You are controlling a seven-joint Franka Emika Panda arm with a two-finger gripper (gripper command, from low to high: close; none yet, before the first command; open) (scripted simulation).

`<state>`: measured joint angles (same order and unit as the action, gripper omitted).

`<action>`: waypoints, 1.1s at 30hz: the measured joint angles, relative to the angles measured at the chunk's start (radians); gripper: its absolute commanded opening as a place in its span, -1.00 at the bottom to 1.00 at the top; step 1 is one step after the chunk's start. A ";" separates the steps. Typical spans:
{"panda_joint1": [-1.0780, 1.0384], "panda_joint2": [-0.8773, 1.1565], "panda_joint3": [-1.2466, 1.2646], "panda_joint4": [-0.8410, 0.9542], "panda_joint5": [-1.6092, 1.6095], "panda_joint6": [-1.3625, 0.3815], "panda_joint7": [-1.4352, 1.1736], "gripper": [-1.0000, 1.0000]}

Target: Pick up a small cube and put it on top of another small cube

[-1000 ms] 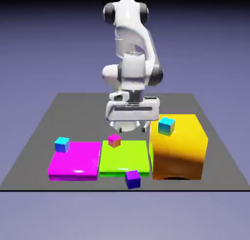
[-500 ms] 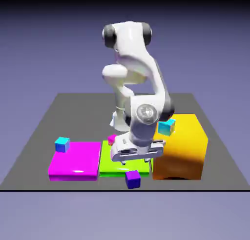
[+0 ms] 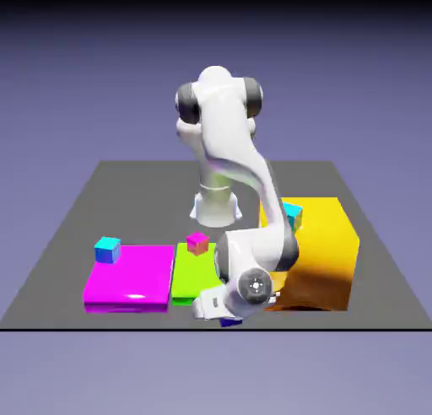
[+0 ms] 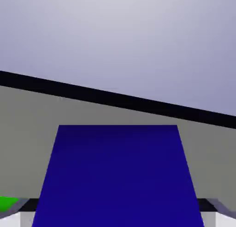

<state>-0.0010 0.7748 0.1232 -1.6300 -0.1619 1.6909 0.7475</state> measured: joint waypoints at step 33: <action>0.253 -0.710 -0.883 -0.876 -0.805 0.606 -0.794 -1.00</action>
<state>0.2516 0.0650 -0.7593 -2.5063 -0.9672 2.2965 -0.0466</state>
